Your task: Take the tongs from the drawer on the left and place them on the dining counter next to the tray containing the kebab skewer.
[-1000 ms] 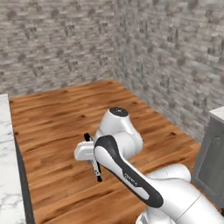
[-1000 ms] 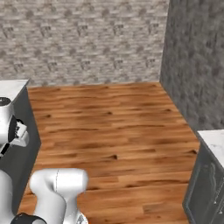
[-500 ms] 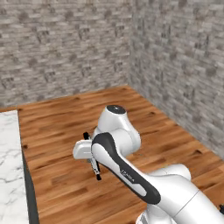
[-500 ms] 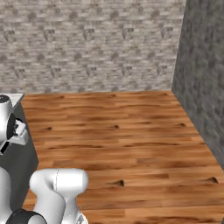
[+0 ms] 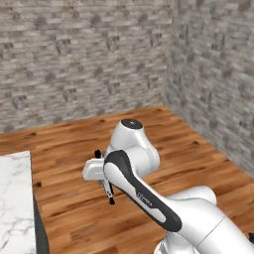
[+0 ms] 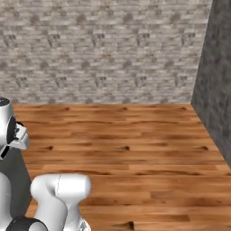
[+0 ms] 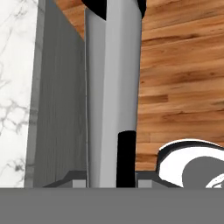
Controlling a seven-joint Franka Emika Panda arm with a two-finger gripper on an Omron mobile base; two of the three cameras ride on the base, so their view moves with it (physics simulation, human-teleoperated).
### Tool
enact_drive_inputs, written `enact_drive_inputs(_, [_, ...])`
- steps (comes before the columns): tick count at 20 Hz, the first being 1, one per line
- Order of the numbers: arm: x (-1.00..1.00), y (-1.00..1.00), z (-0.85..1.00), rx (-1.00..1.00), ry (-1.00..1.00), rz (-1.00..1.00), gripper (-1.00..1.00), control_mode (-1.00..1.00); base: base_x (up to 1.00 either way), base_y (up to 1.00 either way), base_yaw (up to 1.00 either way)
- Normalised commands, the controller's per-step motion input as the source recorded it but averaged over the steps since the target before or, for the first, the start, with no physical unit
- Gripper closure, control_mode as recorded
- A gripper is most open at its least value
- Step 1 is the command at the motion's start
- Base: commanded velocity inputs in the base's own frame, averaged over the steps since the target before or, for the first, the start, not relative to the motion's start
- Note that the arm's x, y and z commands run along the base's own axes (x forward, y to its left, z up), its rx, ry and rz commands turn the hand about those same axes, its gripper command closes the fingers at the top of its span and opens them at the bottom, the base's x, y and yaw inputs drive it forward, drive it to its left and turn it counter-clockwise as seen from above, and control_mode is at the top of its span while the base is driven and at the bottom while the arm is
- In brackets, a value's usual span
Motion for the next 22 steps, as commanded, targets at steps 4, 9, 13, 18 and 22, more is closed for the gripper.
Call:
enact_drive_inputs(4, [0.0, 0.0, 0.0, 0.0, 0.0, 0.0, 1.0, 1.0, 1.0, 0.0, 0.14])
enact_drive_inputs(9, [0.0, 0.0, 0.0, 0.0, 0.0, 0.0, 1.0, 1.0, 1.0, 0.0, 0.15])
enact_drive_inputs(13, [0.0, 0.0, 0.0, 0.0, 0.0, 0.0, 1.0, 1.0, 1.0, 0.04, 0.13])
enact_drive_inputs(18, [0.0, 0.0, 0.0, 0.0, 0.0, 0.0, 1.0, 1.0, 1.0, 0.02, 0.17])
enact_drive_inputs(22, [0.0, 0.0, 0.0, 0.0, 0.0, 0.0, 1.0, 1.0, 1.0, 0.0, 0.41])
